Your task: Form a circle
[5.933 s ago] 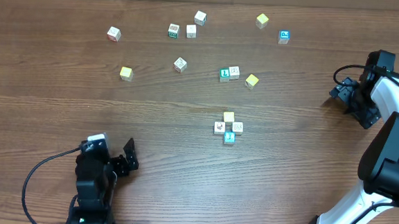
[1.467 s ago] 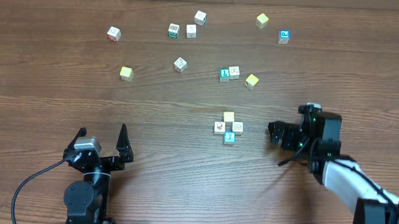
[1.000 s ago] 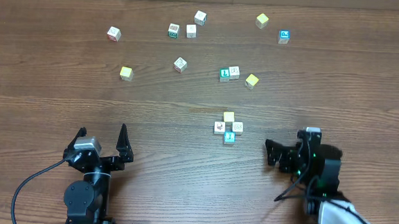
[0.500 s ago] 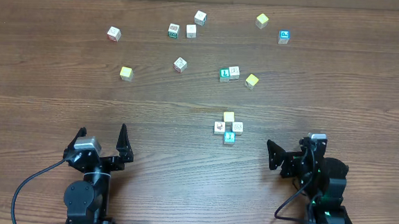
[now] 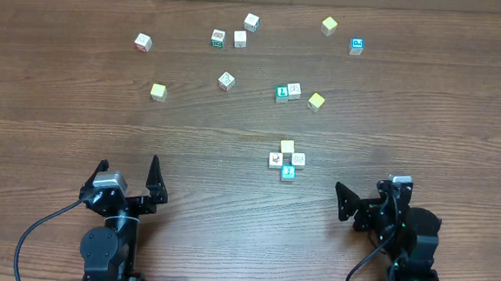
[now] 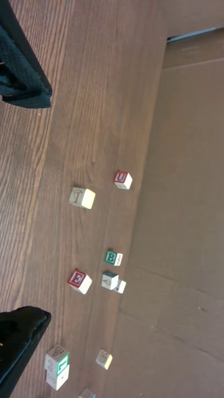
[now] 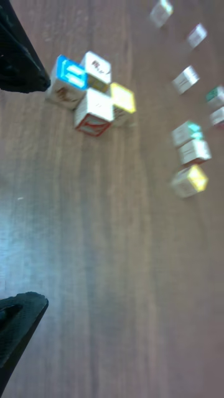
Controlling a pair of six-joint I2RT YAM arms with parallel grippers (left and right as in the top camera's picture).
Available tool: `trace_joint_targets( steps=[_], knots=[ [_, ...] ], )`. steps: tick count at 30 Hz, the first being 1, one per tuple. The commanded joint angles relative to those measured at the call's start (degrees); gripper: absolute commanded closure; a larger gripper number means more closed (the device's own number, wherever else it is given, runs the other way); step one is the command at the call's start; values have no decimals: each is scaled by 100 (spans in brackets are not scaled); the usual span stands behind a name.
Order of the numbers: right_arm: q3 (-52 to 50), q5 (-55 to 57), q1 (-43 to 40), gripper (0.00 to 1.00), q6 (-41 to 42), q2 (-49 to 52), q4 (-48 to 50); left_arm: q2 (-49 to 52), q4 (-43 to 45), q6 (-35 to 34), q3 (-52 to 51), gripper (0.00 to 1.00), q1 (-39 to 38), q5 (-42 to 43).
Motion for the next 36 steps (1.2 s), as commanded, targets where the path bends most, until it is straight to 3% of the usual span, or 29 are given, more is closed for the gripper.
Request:
trace_joint_targets(
  steps=[1, 17, 36],
  knots=[
    [-61, -85, 50, 0, 13, -424, 17, -63, 9, 127, -20, 1, 31, 24],
    [-59, -81, 374, 0, 31, -2221, 22, -63, 9, 127, -20, 0, 31, 24],
    [-59, -81, 374, 0, 31, -2804, 24, -63, 7, 127, -20, 0, 31, 22]
  ],
)
